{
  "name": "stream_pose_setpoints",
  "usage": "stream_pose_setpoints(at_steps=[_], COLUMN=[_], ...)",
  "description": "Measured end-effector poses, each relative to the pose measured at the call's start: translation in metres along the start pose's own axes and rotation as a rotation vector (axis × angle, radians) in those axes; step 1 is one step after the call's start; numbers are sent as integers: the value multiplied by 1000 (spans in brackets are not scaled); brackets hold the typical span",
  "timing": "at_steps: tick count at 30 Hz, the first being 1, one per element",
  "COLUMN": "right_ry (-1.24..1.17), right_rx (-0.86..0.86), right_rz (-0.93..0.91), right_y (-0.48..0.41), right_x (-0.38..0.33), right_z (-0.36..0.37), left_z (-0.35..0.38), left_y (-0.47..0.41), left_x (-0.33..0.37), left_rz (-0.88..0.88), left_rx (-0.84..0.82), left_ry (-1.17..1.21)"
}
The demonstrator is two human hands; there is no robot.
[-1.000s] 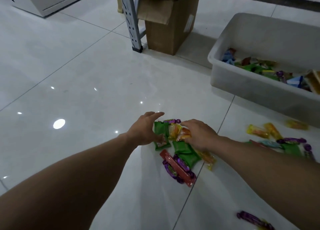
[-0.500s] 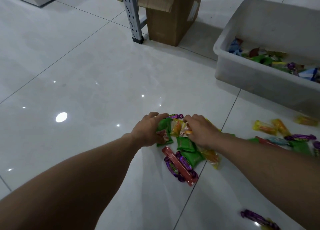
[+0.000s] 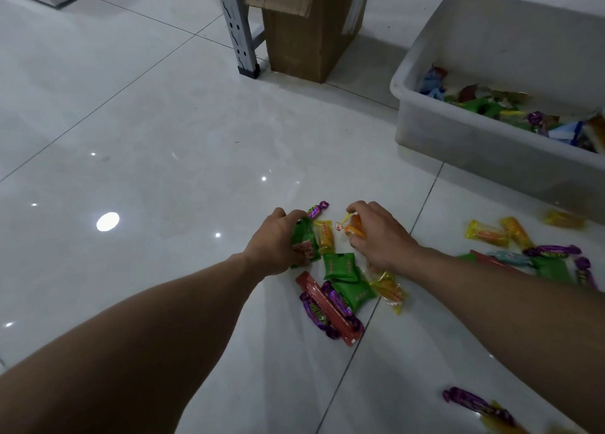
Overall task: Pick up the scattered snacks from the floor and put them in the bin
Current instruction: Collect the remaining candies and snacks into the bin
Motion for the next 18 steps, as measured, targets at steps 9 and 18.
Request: stream_pose_setpoints(at_steps=[9, 18], right_ry=[-53, -73], right_rx=[55, 118], right_rz=[-20, -52], right_y=[4, 12], right_x=[-1, -7], right_z=[-16, -44], left_z=[4, -18], left_y=[4, 4], left_x=[9, 26], left_rz=[-59, -87], left_rx=[-15, 34], left_ry=[184, 309])
Point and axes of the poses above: each hand's wrist, its own y-axis away from the middle knuckle, its own z-axis out of the palm, x = y × z, the point moved 8 cm from there along -y, towards the middle knuckle, and after that the axes turned 9 degrees about x, right-handed, at the moved point
